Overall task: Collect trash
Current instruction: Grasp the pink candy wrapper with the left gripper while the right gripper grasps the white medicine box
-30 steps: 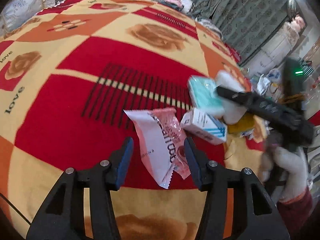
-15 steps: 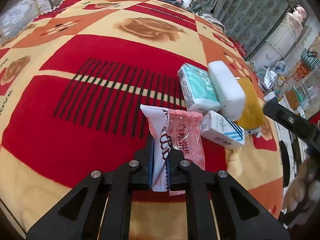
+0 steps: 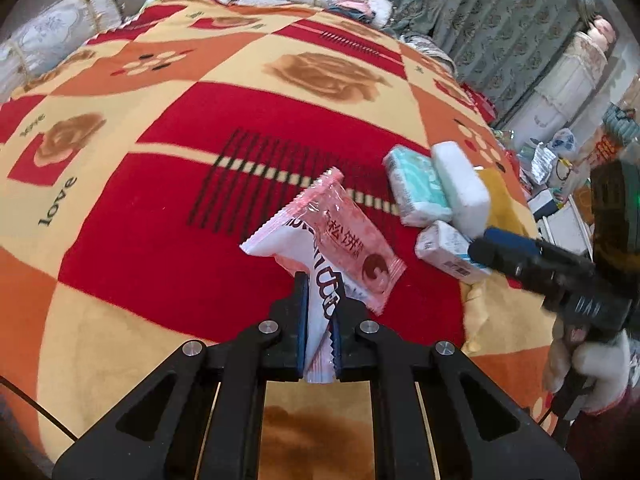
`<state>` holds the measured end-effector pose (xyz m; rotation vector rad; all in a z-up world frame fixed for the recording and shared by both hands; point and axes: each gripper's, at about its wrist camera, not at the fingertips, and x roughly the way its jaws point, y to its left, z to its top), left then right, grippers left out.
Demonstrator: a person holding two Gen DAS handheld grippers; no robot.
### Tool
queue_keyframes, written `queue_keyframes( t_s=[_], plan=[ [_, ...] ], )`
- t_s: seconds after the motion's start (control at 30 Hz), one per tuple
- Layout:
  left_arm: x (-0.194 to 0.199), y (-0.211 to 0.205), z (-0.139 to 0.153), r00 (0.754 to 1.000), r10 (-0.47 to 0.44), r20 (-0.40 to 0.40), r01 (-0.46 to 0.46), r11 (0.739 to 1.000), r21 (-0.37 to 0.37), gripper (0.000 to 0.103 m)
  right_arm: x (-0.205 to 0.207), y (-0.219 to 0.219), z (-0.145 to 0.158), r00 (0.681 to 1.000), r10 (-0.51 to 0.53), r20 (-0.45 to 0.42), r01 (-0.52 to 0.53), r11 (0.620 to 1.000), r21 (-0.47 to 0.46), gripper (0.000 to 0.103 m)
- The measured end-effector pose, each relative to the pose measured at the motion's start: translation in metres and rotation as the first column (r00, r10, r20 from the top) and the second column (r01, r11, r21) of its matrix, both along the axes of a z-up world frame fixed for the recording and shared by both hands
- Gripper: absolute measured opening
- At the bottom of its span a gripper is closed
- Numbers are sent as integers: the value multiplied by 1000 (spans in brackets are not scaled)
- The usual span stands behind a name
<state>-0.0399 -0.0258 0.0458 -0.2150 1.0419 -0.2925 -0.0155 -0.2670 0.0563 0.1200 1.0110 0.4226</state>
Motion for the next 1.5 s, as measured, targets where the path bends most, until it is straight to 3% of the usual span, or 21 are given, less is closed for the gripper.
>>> queue_keyframes(
  t_s=[0.07, 0.13, 0.23, 0.37, 0.5, 0.53, 0.73, 0.87, 0.93, 1.07, 1.1, 1.13, 1.17, 1.3, 1.5],
  plan=[
    [5, 4, -4, 1000, 27, -14, -27, 1000, -14, 7, -1, 0, -10, 1000, 6, -2, -6, 999, -35, 72],
    [10, 7, -7, 998, 49, -24, -50, 998, -41, 9, -5, -2, -17, 1000, 10, -14, -10, 999, -39, 53],
    [17, 6, -9, 998, 51, -33, -53, 997, -50, 10, -18, 5, -13, 998, 63, 1, -63, 997, -47, 40],
    [20, 10, -6, 999, 44, -28, -46, 994, -96, 16, -26, 10, -9, 996, 86, 2, -85, 995, -59, 40],
    [17, 20, 8, 999, 43, 1, -42, 984, -172, 50, -22, 20, -8, 995, 100, 23, -97, 990, -100, 43],
    [16, 23, 11, 999, 42, 5, -40, 980, -195, 54, -21, 23, -10, 995, 101, 25, -97, 988, -122, 43],
    [34, 38, 18, 994, 106, 13, -103, 986, -132, 55, -12, 28, -20, 995, 94, 25, -90, 988, -124, 44],
    [56, 34, -2, 993, 113, -43, -115, 992, -57, 55, -7, 28, -21, 996, 90, 27, -86, 989, -121, 45],
    [62, 28, -14, 993, 101, -64, -104, 994, -41, 55, -4, 30, -22, 995, 93, 31, -88, 988, -130, 51],
    [59, 9, -17, 997, 71, -10, -70, 997, 25, 54, 1, 36, -33, 993, 114, 14, -111, 987, -116, 51],
    [57, 3, -18, 999, 44, -7, -43, 998, 37, 47, 0, 36, -35, 994, 106, 21, -103, 988, -118, 46],
    [54, -2, -19, 999, 32, 6, -32, 997, 66, 27, -3, 35, -36, 995, 88, 38, -83, 989, -124, 37],
    [53, -5, -21, 1000, 17, -3, -16, 996, 86, 23, -5, 33, -36, 996, 81, 39, -76, 990, -116, 34],
    [44, 1, -15, 1000, 22, 5, -22, 999, 37, 10, -17, 21, -23, 997, 59, 57, -56, 997, -60, 34],
    [23, -7, 19, 998, 3, 65, -2, 1000, -18, 8, -49, -3, 9, 992, 27, 126, -28, 1000, 2, 34]
  ],
)
